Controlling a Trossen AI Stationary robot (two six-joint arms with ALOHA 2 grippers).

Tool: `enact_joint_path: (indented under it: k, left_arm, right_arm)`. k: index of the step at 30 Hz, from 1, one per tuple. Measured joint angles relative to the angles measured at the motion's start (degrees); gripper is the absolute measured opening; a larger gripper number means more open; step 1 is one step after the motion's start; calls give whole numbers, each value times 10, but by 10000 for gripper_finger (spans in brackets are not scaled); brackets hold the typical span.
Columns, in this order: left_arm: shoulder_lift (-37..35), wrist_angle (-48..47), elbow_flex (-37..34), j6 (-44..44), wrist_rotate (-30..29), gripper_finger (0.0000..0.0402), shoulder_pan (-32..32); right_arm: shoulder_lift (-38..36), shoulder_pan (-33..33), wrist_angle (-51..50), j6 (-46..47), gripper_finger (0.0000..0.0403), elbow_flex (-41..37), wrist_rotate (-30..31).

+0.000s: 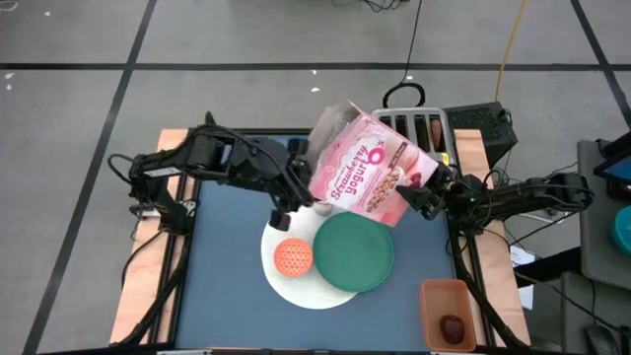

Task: Arrange a breakfast setting
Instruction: Pour the cereal into the orange bowl

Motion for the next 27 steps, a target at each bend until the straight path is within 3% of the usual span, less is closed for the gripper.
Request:
enact_joint_path:
  k: [10, 20, 27]
  left_arm:
    - [-36, -57, 1, -48, 10, 163, 3]
    - [-124, -91, 2, -80, 36, 163, 3]
    - [-190, -109, -44, -77, 109, 163, 5]
  right_arm:
    - [-2, -15, -5, -9, 255, -1, -8]
    - [-9, -23, -23, -18, 254, -2, -14]
    - [-11, -23, -24, -18, 254, -2, -14]
